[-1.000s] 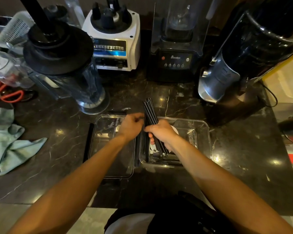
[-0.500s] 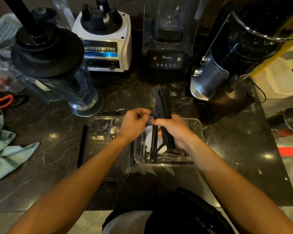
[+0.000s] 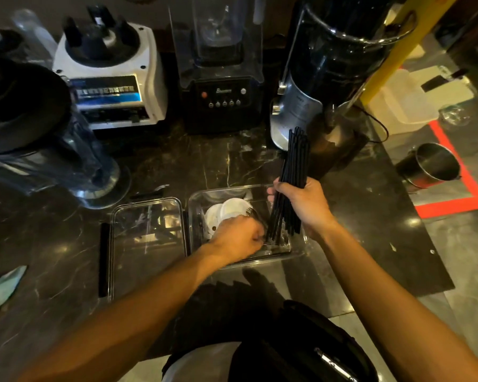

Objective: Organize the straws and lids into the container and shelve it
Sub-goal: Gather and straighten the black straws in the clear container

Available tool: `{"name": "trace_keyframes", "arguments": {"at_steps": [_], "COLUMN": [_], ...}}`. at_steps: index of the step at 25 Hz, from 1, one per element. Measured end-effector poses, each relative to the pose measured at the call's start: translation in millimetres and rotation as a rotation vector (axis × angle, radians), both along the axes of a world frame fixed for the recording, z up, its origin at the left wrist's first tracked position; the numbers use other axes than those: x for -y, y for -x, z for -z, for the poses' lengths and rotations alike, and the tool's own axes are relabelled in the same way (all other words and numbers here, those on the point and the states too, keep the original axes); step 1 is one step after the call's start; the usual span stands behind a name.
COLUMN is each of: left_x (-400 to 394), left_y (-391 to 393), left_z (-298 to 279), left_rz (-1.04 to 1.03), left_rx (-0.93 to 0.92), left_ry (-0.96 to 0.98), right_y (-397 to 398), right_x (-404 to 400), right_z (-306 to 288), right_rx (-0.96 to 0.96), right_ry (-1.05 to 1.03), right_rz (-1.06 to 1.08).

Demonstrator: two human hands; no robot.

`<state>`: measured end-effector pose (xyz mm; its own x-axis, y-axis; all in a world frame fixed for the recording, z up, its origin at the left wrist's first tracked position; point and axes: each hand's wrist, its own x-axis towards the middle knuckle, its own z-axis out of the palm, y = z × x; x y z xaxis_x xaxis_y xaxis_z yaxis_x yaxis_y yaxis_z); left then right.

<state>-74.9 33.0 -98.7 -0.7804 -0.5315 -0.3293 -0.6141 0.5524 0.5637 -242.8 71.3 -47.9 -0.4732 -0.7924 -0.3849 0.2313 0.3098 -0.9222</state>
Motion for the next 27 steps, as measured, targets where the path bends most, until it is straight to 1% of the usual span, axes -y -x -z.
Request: {"name": "trace_keyframes", "arguments": {"at_steps": [3,6,9,12,17,19,22,27], "left_x": [-4,-3,-4,-2,4,9,8,1], "left_y": [14,21,21,15,0,-2,12,33], "left_z": [4,12,12,12,8,6,6,11], "left_rz": [0.138,0.301,0.381,0.407,0.365,0.394,0.496,0.537], "left_rx": [-0.029,0.096,0.192,0.19,0.228,0.197,0.122,0.298], "left_ry": [0.226,0.428,0.573,0.663,0.673,0.645,0.576,0.547], "right_y": [7,15,19,21,21,21,20,23], "right_x": [-5,-9,-10,-9,-8,-8,-10,-15], "right_z": [2,4,7,12,17,16,12,2], "right_rx": [-0.018,-0.074,-0.093,-0.142,-0.114,-0.123,-0.084,-0.094], "right_ry": [0.006,0.012,0.027,0.011,0.018,0.007,0.01,0.036], "right_rz": [0.044,0.035,0.025,-0.028,-0.052,-0.039,-0.001,0.033]}}
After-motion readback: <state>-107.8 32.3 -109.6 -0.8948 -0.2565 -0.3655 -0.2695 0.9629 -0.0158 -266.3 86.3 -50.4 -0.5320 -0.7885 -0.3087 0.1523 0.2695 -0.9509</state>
